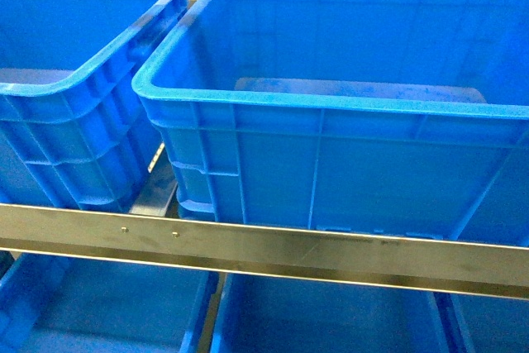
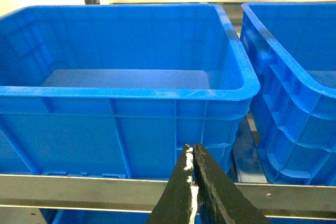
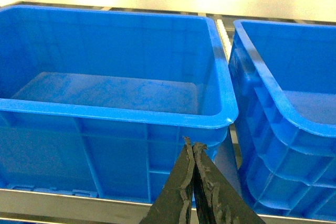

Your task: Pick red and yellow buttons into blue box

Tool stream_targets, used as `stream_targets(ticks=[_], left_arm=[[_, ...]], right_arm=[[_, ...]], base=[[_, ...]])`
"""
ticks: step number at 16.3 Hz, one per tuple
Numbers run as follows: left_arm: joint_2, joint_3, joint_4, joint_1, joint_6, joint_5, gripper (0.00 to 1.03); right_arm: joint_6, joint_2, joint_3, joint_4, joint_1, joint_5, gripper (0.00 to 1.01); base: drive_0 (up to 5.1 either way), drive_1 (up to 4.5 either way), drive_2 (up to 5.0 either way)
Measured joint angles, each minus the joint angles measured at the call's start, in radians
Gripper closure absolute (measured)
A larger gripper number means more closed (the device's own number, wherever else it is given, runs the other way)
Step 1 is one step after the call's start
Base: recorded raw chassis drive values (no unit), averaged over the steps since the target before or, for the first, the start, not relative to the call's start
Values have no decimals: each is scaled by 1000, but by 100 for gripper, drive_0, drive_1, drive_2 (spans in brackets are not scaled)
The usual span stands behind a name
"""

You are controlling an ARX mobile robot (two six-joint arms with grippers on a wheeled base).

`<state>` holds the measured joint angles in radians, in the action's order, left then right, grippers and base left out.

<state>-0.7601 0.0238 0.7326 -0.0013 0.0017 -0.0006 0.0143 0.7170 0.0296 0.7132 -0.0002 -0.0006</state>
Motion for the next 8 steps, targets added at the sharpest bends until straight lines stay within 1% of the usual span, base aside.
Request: stream_targets(ticks=[1,3,8], left_arm=[[51,-9,-48,0,0,0,101],[148,-9,-137,0,0,0,101],[220,-9,-202,0,0,0,101]], right_arm=[[0,-29,-16,-57,0,1,99],[0,-128,-16,-130,0,0,99],[0,-193,-17,-198,0,0,99]], base=[[0,0,0],[0,0,0],[0,0,0]])
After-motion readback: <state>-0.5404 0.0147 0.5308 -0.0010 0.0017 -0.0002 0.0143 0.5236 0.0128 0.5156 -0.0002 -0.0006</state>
